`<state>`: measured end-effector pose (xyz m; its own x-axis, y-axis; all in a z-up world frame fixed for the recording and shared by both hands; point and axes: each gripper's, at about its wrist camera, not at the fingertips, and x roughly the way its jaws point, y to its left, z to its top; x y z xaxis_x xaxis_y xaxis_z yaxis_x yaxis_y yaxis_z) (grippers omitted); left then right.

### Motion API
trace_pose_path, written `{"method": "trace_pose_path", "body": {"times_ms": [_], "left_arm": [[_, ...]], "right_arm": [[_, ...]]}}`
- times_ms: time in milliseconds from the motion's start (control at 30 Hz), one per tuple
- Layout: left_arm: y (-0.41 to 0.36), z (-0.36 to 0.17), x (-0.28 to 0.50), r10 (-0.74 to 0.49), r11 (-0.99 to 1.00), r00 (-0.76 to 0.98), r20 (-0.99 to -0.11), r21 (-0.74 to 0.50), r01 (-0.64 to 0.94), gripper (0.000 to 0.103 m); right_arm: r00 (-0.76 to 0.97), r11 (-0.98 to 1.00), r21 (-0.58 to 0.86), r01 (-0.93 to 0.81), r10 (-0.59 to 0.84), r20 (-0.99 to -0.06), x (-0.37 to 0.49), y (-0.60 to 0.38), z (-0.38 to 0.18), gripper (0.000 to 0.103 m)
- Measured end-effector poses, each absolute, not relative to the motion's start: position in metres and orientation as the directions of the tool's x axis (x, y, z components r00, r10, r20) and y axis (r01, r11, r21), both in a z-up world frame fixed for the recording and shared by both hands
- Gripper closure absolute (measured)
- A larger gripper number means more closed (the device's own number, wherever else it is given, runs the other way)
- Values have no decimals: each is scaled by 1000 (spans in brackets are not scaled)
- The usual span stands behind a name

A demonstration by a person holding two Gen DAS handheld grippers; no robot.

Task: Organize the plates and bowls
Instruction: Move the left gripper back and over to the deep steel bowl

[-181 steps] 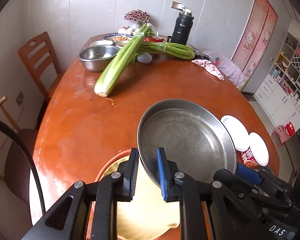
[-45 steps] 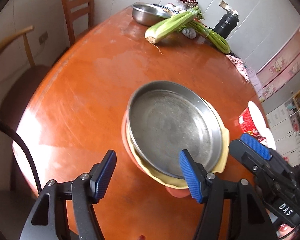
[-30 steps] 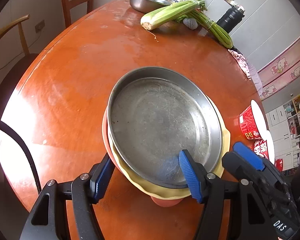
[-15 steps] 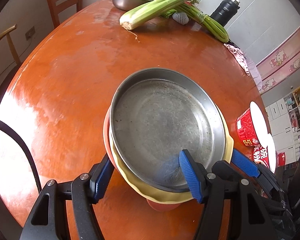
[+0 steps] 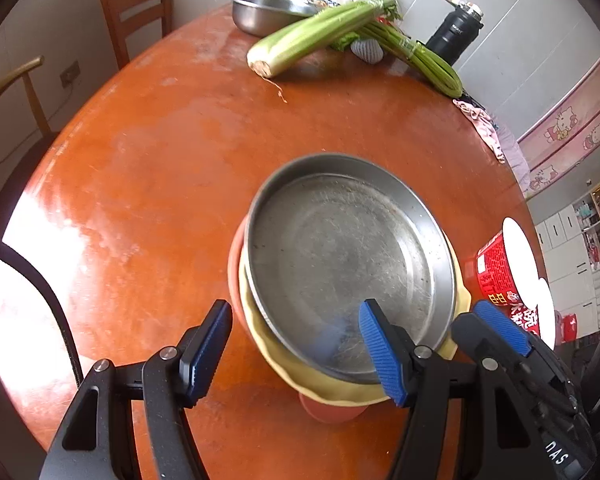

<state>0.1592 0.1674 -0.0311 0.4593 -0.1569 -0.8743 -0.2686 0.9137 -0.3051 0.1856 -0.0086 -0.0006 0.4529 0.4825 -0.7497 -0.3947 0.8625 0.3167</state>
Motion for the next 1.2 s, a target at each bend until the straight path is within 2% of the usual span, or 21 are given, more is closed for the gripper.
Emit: {"method": "trace_pose_path", "body": {"times_ms": [467,867,1200], "left_arm": [[157,2,129,-53,936,533,-844,-228,-267,37],[110,28,121,-63,954,585,-809,-220,-203,36],[65,41,125,-85,968,604,-793,-209,-138,36]], "right_arm": [[556,862,302,-407,496,-667,162,-27,32,38],[633,859,289,-422,507,-585,133,-70,70,37],[691,888,250,-386,458,-559,121,-112,85,37]]}}
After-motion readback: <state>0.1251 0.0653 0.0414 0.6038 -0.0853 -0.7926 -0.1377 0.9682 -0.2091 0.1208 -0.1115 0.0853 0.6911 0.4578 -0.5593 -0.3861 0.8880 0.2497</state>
